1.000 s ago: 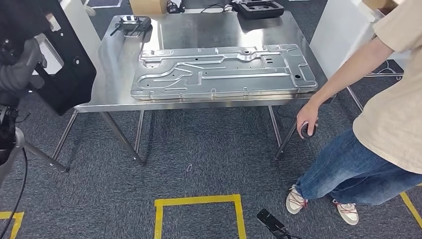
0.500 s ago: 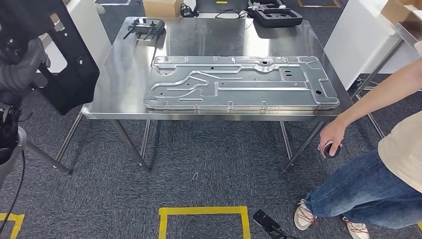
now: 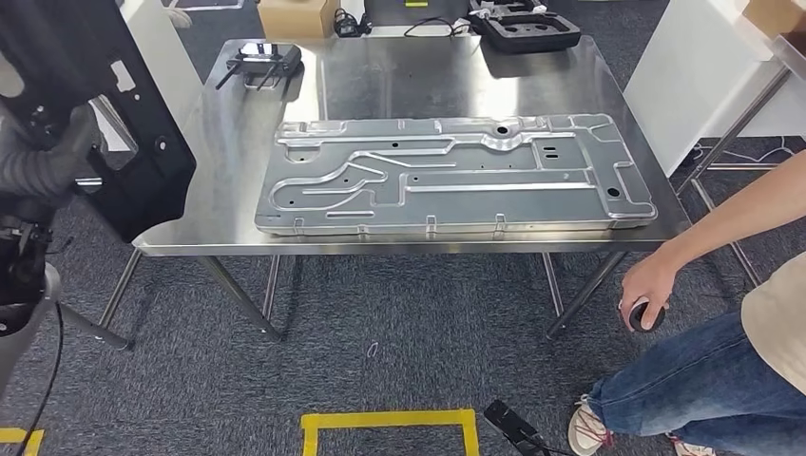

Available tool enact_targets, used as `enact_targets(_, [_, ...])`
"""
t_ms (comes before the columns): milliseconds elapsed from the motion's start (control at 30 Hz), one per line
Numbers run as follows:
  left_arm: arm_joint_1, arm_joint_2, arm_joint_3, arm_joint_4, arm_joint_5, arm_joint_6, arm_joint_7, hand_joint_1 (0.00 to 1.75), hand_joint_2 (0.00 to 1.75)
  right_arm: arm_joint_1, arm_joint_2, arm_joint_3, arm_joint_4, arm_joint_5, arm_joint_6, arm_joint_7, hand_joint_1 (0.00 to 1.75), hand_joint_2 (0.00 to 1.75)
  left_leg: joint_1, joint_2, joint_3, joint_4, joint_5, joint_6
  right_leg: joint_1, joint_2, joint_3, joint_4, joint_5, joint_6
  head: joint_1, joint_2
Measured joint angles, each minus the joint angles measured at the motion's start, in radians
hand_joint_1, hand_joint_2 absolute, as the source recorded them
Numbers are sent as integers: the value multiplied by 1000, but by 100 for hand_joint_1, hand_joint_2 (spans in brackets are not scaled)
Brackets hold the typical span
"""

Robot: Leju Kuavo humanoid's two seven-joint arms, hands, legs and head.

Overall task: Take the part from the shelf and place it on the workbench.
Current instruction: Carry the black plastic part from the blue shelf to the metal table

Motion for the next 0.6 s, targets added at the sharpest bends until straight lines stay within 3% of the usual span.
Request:
enact_targets(67, [3,0,2,-2,2,0,1,175,175,-3,1,-1,0,1,0,1,0,175,2,7,25,-109,91,-5,0,2,12,2,-15,7,0,0])
enact_targets(100, [5,0,2,-3,4,-1,1,175,175,-4,1,-2,0,2,0,1,0,175,1,10,30,-129,106,-1,1,3,15,4,-20,13,0,0])
enact_targets(167, [9,0,5,-8,9,-2,3,175,175,-5,0,-3,0,4,1,1,0,175,-2,11,43,-134,105,16,0,3,22,10,-30,24,0,0])
enact_targets(233, [1,0,9,-16,13,-6,3,175,175,-7,1,-4,0,7,2,1,0,175,1,11,61,-136,100,30,-1,-1,15,51,-52,37,1,0])
enact_targets(267, [-5,0,11,-20,14,-9,3,175,175,-9,2,-5,0,8,2,1,0,175,3,11,71,-136,96,36,-5,-4,-7,102,-73,44,1,0])
enact_targets(333, [-13,0,10,-25,21,-17,2,175,175,-13,4,-8,0,10,3,1,0,175,1,10,86,-136,84,43,-13,-9,-86,245,-126,54,3,0])
enact_targets(367, [-14,-1,9,-26,26,-22,2,175,175,-13,5,-10,0,10,4,1,0,175,0,9,94,-136,77,43,-17,-11,-124,302,-144,57,3,0])
enact_targets(400, [-13,-1,7,-26,29,-26,2,175,175,-12,6,-10,0,11,4,1,0,175,0,7,103,-136,70,43,-19,-12,-147,323,-144,58,3,0])
enact_targets(433, [-14,-2,4,-27,32,-30,2,175,175,-11,8,-11,0,11,5,1,0,175,0,6,114,-136,61,41,-20,-13,-150,303,-121,58,3,0])
enact_targets(533, [-29,-5,-4,-33,33,-37,2,175,175,-13,9,-15,0,12,6,1,0,175,1,2,146,-135,35,32,-18,-13,-74,83,9,49,3,0])
enact_targets(600, [-43,-8,-10,-34,34,-41,3,175,175,-16,9,-17,0,12,7,1,0,175,-2,0,158,-136,22,20,-15,-12,-41,1,36,39,3,0])
